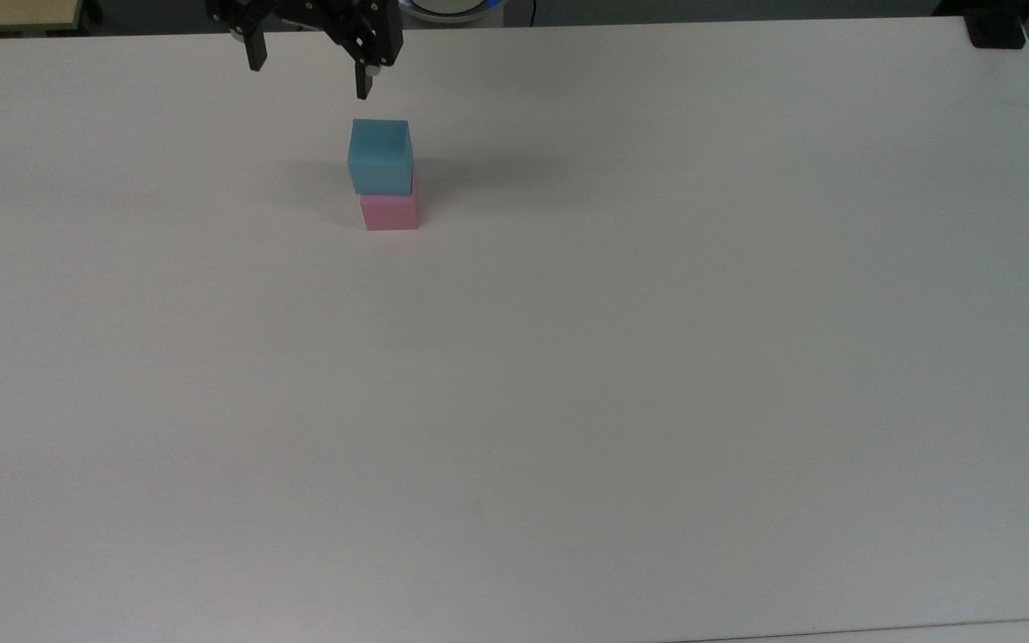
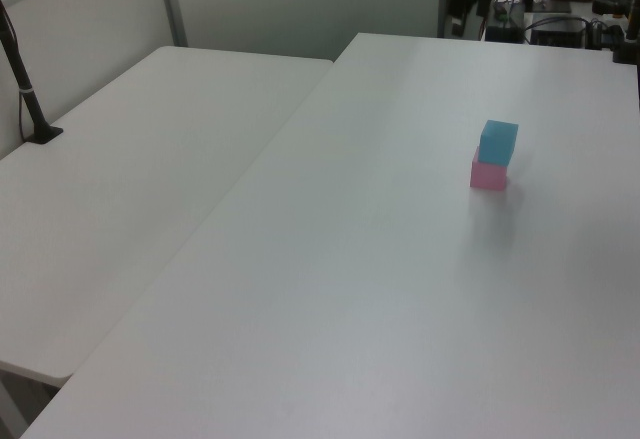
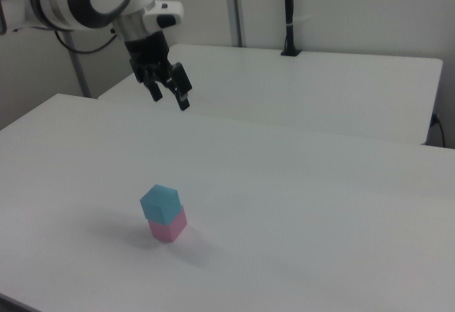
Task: Put blue cube on pink cube
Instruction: 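Open the gripper and raise it away from the stacked cubes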
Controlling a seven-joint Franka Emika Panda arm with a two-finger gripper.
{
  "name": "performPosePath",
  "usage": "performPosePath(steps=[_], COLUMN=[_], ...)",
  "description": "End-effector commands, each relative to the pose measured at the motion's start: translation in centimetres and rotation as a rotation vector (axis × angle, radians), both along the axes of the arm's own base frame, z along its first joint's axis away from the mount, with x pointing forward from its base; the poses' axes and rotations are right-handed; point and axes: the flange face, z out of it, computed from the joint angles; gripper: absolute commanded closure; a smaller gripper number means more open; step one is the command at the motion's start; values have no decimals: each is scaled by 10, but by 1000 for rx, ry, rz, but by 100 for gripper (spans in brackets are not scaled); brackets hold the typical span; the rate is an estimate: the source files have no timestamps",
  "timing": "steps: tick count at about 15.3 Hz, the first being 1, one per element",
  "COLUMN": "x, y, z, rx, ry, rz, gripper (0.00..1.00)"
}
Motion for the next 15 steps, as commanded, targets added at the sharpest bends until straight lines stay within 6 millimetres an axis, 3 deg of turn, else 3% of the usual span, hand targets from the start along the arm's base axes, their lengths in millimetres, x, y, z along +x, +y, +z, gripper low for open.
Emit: performPosePath(steps=[1,8,15], x=[11,5,4], y=[-6,-6,-8], z=[23,18,16], rx=[33,13,15], ry=[-38,27,39], rz=[19,181,212], gripper=[0,0,0])
